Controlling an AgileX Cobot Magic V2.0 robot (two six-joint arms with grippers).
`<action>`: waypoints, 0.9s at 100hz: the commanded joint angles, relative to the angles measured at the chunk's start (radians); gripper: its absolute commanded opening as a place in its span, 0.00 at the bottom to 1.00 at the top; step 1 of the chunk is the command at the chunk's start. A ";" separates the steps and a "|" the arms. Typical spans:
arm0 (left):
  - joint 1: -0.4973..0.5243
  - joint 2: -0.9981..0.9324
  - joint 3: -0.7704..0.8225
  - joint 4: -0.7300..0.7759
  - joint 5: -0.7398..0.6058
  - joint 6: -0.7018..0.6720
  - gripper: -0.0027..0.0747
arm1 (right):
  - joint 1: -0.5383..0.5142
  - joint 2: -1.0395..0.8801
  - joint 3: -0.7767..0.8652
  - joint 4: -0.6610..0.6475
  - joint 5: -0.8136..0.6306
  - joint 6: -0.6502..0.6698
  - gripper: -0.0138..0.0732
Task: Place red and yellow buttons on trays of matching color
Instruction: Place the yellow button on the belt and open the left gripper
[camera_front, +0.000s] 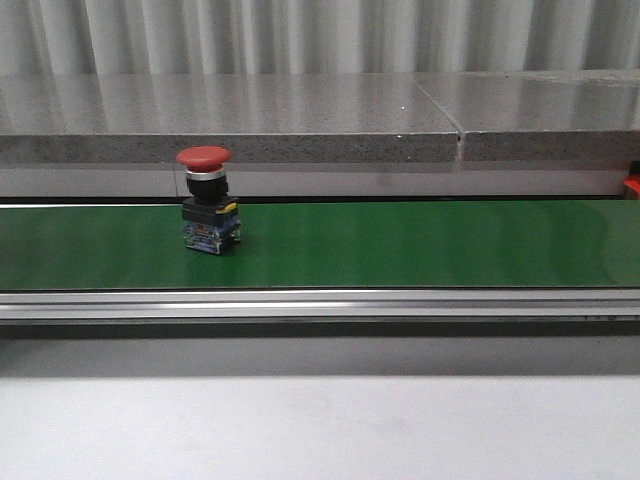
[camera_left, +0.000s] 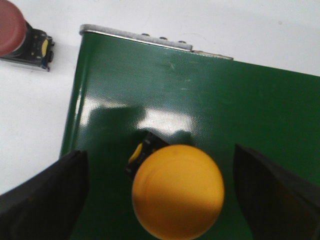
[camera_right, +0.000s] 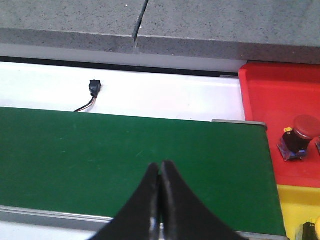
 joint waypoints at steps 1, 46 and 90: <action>-0.020 -0.063 -0.032 -0.011 -0.047 0.010 0.79 | 0.000 -0.006 -0.027 0.001 -0.065 -0.009 0.08; -0.087 -0.366 -0.026 -0.008 -0.100 0.035 0.79 | 0.000 -0.006 -0.027 0.001 -0.065 -0.009 0.08; -0.153 -0.831 0.294 -0.008 -0.258 0.054 0.79 | 0.000 -0.006 -0.027 0.001 -0.065 -0.009 0.08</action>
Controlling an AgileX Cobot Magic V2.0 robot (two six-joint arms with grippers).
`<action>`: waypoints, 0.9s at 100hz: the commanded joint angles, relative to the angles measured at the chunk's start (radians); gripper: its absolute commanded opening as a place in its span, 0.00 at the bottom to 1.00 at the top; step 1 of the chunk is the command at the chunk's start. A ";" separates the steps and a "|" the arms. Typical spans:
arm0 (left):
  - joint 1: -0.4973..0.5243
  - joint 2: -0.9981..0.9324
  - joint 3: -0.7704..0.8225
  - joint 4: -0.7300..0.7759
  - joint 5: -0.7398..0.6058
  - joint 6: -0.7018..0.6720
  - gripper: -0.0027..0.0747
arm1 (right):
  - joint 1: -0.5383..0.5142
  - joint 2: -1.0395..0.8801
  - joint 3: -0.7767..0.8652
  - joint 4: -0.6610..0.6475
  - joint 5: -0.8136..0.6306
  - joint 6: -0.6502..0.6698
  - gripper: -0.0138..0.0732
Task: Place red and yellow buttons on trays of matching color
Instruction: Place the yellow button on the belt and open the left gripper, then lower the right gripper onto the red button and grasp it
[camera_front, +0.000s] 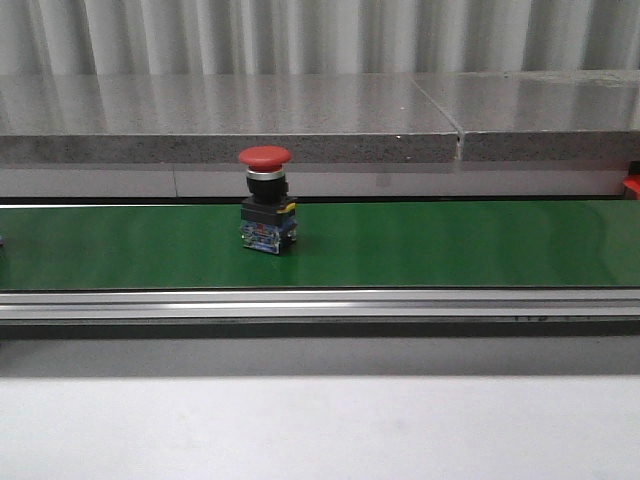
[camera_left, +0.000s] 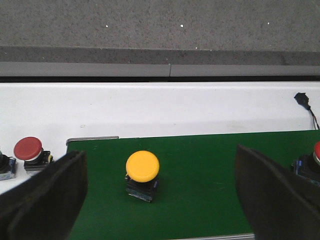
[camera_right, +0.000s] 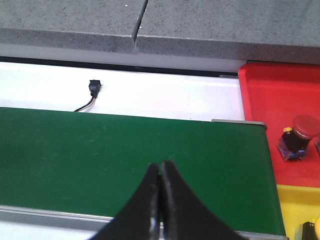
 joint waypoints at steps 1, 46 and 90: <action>-0.009 -0.107 0.061 -0.012 -0.111 0.002 0.79 | 0.000 -0.006 -0.027 0.001 -0.065 -0.009 0.08; -0.009 -0.608 0.402 -0.015 -0.099 0.006 0.59 | 0.000 -0.006 -0.027 0.001 -0.065 -0.009 0.08; -0.009 -0.709 0.433 -0.015 -0.092 0.006 0.01 | 0.000 -0.006 -0.027 0.001 -0.065 -0.009 0.08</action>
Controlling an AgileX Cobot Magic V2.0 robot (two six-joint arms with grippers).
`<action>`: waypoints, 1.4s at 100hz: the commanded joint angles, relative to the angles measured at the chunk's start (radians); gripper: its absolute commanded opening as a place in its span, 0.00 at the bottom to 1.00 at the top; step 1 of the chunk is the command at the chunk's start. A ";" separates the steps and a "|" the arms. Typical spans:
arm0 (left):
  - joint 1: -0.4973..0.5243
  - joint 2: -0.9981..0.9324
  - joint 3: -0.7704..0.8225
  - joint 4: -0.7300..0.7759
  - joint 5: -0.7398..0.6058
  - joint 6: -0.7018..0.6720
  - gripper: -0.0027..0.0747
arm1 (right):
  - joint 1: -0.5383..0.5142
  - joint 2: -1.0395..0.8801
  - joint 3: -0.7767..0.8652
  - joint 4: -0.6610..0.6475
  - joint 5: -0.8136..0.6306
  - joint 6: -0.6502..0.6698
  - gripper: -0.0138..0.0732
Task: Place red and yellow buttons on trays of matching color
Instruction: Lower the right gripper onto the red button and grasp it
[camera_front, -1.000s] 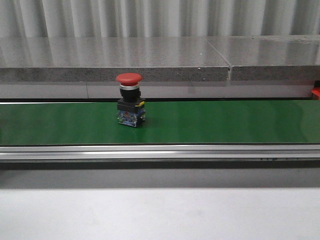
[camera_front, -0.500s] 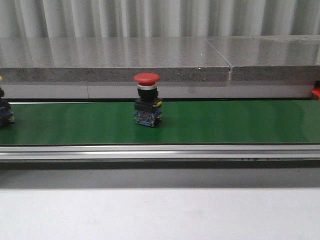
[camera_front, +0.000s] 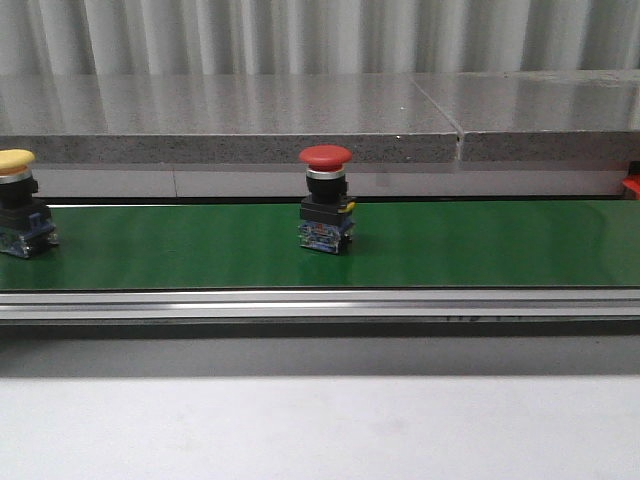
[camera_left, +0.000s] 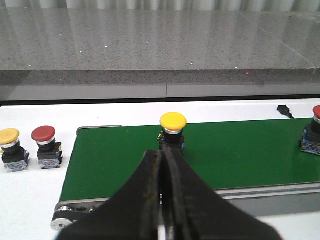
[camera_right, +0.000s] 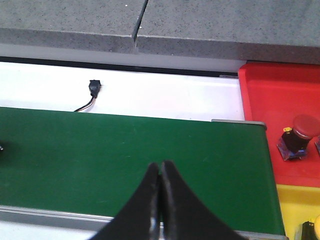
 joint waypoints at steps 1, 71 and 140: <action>-0.008 0.013 -0.024 -0.015 -0.072 -0.001 0.01 | 0.000 -0.006 -0.027 0.001 -0.065 -0.009 0.08; -0.008 0.013 -0.024 -0.015 -0.072 -0.001 0.01 | 0.000 0.001 -0.027 0.002 -0.026 -0.009 0.66; -0.008 0.013 -0.024 -0.015 -0.072 -0.001 0.01 | 0.206 0.304 -0.117 0.036 0.031 -0.091 0.91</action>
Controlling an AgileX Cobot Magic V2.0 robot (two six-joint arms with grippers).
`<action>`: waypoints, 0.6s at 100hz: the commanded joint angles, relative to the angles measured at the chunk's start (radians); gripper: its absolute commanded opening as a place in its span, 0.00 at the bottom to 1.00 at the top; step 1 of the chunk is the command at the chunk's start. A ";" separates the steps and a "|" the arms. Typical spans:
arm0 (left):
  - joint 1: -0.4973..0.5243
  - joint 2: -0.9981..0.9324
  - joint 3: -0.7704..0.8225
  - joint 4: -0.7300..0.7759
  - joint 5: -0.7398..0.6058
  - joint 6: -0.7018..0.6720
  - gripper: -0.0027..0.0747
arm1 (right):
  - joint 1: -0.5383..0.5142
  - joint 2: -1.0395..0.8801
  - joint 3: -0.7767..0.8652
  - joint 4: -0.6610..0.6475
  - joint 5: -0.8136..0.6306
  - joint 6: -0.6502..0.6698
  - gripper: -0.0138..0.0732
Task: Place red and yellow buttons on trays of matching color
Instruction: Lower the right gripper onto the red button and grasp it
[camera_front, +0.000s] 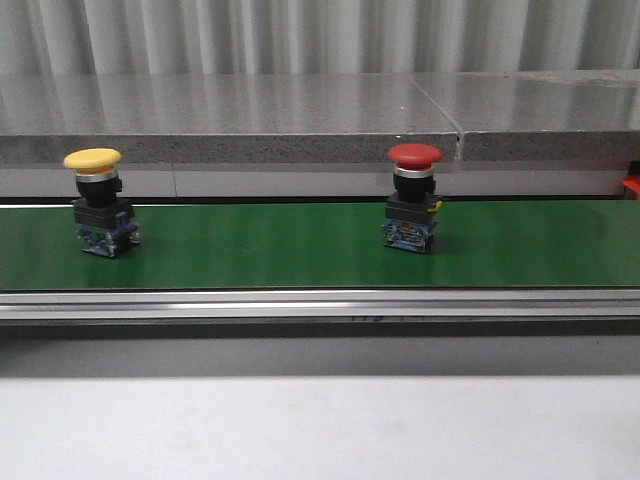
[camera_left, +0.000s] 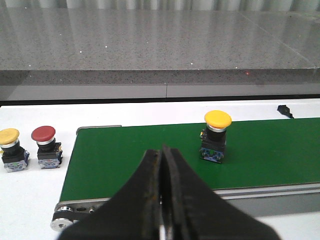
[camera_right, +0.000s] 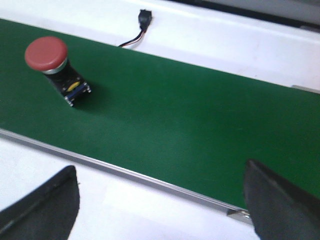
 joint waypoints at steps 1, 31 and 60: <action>-0.008 0.013 -0.024 -0.015 -0.072 -0.001 0.01 | 0.041 0.073 -0.052 0.010 -0.060 -0.016 0.91; -0.008 0.013 -0.024 -0.015 -0.072 -0.001 0.01 | 0.153 0.321 -0.159 0.010 -0.094 -0.024 0.91; -0.008 0.013 -0.024 -0.015 -0.072 -0.001 0.01 | 0.193 0.485 -0.298 0.010 -0.098 -0.031 0.91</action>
